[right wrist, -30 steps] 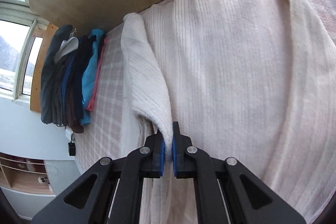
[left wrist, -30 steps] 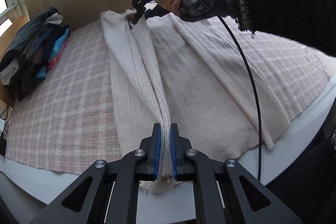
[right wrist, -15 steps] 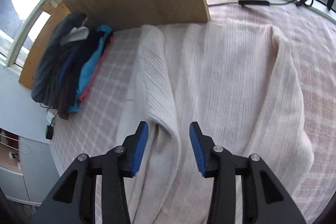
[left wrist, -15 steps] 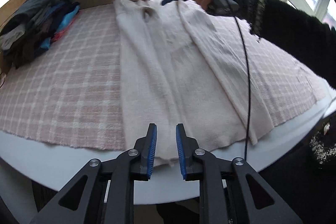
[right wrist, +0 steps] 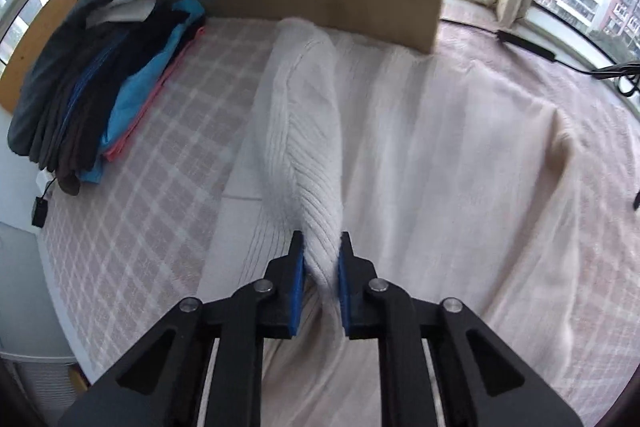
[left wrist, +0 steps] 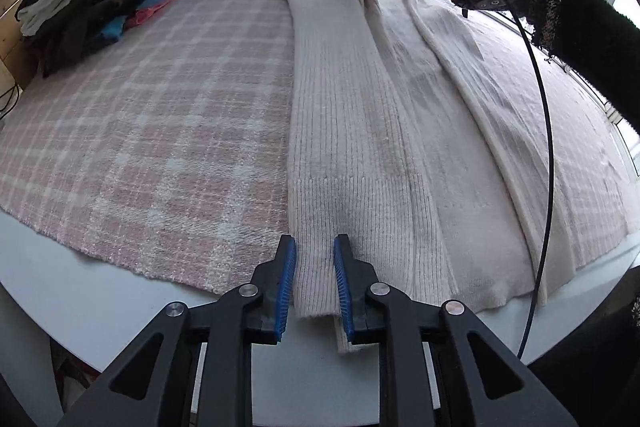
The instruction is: Fold clothes
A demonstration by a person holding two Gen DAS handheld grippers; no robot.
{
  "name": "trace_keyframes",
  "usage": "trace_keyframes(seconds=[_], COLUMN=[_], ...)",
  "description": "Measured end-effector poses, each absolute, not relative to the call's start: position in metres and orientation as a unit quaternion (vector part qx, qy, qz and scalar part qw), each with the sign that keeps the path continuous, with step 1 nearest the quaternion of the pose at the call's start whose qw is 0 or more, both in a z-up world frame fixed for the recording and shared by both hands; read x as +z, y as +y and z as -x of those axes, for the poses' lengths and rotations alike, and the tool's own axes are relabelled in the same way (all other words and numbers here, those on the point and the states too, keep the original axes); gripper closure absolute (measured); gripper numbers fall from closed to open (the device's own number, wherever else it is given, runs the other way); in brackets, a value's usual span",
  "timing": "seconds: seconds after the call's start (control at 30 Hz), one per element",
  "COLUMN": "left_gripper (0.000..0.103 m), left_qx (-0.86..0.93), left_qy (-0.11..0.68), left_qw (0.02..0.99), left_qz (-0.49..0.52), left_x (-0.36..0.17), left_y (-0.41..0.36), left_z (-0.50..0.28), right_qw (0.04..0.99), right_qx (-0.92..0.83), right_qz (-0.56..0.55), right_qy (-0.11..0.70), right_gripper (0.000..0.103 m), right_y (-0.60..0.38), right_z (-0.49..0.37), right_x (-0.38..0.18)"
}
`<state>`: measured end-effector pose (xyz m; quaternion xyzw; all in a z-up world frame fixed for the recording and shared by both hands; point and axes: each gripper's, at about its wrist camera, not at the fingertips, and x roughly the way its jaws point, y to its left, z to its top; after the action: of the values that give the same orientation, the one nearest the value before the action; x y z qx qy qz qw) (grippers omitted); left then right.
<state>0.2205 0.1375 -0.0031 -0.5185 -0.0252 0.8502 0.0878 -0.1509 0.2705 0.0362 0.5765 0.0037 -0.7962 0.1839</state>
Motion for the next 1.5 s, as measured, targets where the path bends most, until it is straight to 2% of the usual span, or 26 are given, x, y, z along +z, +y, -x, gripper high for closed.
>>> trace_keyframes(seconds=[0.1,0.17,0.23,0.33,0.43,0.5,0.57,0.73,0.83,0.87,1.03,1.1,1.17,1.37,1.47,1.5], left_gripper=[0.085,0.085,0.085,0.085,0.085,0.085,0.085,0.085,0.085,0.085,0.080,0.066,0.060,0.055,0.055,0.058], left_qx=[0.848,0.849,0.857,0.866,0.860,0.857,0.854,0.865,0.869,0.869,0.846,0.835,0.825,0.810,0.803,0.802], left_qy=[-0.026,-0.021,-0.017,-0.005,0.006,0.012,0.016,-0.004,-0.003,-0.001,0.040,0.049,0.064,0.090,0.097,0.098], left_qw=[0.089,0.084,0.077,0.095,0.111,0.113,0.115,0.134,0.174,0.190,0.275,0.298,0.309,0.291,0.275,0.269], left_qz=[0.521,0.522,0.509,0.490,0.498,0.503,0.507,0.484,0.463,0.457,0.455,0.460,0.468,0.502,0.520,0.524], left_x=[-0.002,0.002,0.012,0.021,0.015,0.013,0.012,0.044,0.061,0.066,0.064,0.059,0.052,0.029,0.018,0.016], left_y=[0.138,0.137,0.140,0.154,0.165,0.167,0.169,0.172,0.198,0.208,0.277,0.304,0.328,0.351,0.356,0.357], left_z=[-0.221,-0.223,-0.226,-0.230,-0.229,-0.230,-0.231,-0.237,-0.242,-0.243,-0.252,-0.253,-0.255,-0.252,-0.249,-0.248], right_qw=[0.191,0.190,0.190,0.241,0.228,0.225,0.228,0.258,0.223,0.209,0.147,0.134,0.119,0.137,0.158,0.164], right_qx=[-0.778,-0.787,-0.804,-0.812,-0.801,-0.782,-0.780,-0.787,-0.805,-0.809,-0.793,-0.791,-0.794,-0.783,-0.775,-0.772], right_qz=[-0.599,-0.587,-0.564,-0.532,-0.553,-0.581,-0.583,-0.545,-0.528,-0.524,-0.557,-0.554,-0.550,-0.559,-0.564,-0.565], right_qy=[-0.010,0.005,0.012,-0.002,0.017,0.006,-0.019,-0.131,-0.156,-0.162,-0.197,-0.220,-0.231,-0.236,-0.239,-0.238], right_gripper=[0.087,0.080,0.079,0.078,0.078,0.078,0.078,0.077,0.066,0.066,0.066,0.066,0.066,0.066,0.065,0.064], right_y=[0.278,0.274,0.273,0.270,0.256,0.251,0.259,0.343,0.413,0.436,0.531,0.560,0.581,0.575,0.551,0.542], right_z=[0.154,0.147,0.136,0.117,0.117,0.123,0.122,0.101,0.086,0.082,0.061,0.054,0.049,0.055,0.069,0.075], right_x=[0.020,0.028,0.043,0.060,0.042,0.023,0.026,0.090,0.111,0.115,0.103,0.104,0.103,0.080,0.062,0.055])
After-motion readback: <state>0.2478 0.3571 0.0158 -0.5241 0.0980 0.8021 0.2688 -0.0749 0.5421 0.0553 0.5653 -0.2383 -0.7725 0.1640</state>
